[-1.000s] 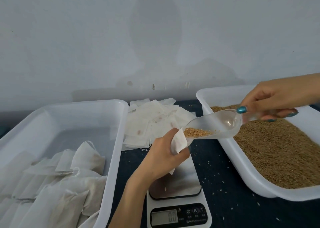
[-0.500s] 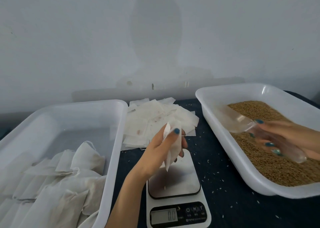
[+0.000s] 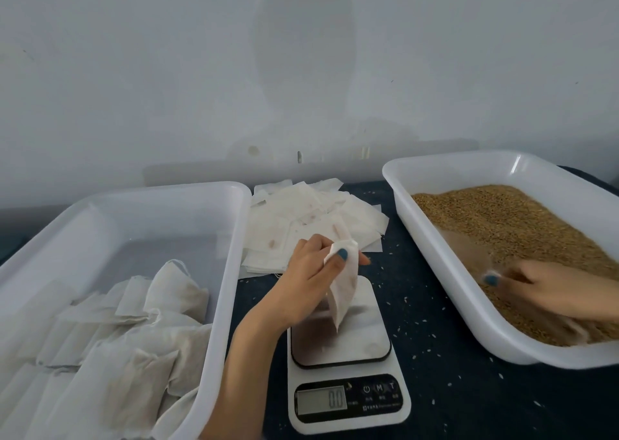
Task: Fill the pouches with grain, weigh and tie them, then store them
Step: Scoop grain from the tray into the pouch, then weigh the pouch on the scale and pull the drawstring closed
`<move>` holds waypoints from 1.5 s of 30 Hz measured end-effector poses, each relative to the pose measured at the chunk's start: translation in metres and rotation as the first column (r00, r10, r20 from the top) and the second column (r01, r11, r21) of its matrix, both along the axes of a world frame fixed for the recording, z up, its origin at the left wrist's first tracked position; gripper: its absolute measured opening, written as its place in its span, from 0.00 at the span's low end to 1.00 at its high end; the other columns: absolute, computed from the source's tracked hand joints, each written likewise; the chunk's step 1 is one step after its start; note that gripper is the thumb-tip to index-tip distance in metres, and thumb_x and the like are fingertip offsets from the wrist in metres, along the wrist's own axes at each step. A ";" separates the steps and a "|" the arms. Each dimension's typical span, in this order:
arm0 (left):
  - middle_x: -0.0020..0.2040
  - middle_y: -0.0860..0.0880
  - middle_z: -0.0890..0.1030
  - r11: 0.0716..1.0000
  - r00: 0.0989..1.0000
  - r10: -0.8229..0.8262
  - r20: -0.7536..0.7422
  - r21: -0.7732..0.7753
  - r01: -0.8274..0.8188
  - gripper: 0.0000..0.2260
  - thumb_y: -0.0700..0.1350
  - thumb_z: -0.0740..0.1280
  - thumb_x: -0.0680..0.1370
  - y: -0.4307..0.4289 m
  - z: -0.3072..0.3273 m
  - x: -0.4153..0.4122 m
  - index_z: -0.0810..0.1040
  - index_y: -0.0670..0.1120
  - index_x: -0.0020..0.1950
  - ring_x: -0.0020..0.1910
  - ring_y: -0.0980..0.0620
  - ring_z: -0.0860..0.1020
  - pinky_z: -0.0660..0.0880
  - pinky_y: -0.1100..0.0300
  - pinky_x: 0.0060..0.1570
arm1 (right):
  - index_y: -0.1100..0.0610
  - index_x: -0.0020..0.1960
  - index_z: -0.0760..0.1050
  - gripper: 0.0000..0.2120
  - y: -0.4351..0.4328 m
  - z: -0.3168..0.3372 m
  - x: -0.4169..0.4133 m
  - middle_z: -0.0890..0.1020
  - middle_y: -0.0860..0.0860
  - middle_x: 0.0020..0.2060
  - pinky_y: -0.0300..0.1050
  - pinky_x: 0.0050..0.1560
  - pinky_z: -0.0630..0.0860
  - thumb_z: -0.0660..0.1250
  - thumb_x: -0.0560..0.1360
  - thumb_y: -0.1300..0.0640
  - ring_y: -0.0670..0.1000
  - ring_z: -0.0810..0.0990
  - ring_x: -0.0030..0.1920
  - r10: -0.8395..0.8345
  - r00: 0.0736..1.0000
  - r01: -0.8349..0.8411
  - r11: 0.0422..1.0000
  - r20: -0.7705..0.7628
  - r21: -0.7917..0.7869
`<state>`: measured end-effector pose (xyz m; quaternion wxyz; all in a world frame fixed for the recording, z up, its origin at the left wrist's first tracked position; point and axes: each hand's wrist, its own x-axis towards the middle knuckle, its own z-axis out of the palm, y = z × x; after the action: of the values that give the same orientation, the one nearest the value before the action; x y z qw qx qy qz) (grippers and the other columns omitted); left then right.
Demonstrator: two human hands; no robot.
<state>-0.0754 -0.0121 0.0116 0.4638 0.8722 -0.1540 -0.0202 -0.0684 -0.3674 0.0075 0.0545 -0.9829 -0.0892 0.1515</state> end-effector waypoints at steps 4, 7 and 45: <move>0.55 0.54 0.75 0.998 1.000 -0.022 -0.014 -0.054 0.021 0.17 0.54 0.52 0.85 -0.001 -0.001 0.000 0.81 0.63 0.54 0.59 0.54 0.72 0.69 0.56 0.61 | 0.49 0.68 0.71 0.19 0.025 0.037 0.005 0.78 0.47 0.58 0.40 0.54 0.78 0.56 0.81 0.43 0.44 0.78 0.55 -0.006 0.941 0.020 0.999 0.338 -0.036; 0.55 0.53 0.77 0.999 0.999 -0.015 -0.031 -0.051 0.013 0.16 0.53 0.53 0.85 0.001 -0.001 0.001 0.81 0.64 0.53 0.55 0.56 0.76 0.72 0.58 0.58 | 0.48 0.52 0.77 0.16 0.037 0.040 -0.001 0.81 0.46 0.33 0.34 0.25 0.72 0.53 0.82 0.45 0.39 0.76 0.27 -0.046 0.956 0.013 0.993 0.289 0.116; 0.36 0.56 0.72 0.988 0.993 -0.021 0.117 0.153 0.003 0.10 0.48 0.66 0.79 0.003 -0.006 0.005 0.72 0.48 0.39 0.34 0.59 0.69 0.66 0.65 0.36 | 0.45 0.69 0.69 0.23 0.127 0.060 -0.035 0.73 0.35 0.44 0.33 0.42 0.72 0.53 0.77 0.40 0.35 0.73 0.42 0.073 0.819 -0.251 0.938 0.569 0.240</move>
<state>-0.0708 -0.0089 0.0057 0.3858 0.9038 -0.1843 0.0168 -0.1030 -0.2401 0.0676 0.1639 -0.9527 -0.2076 -0.1499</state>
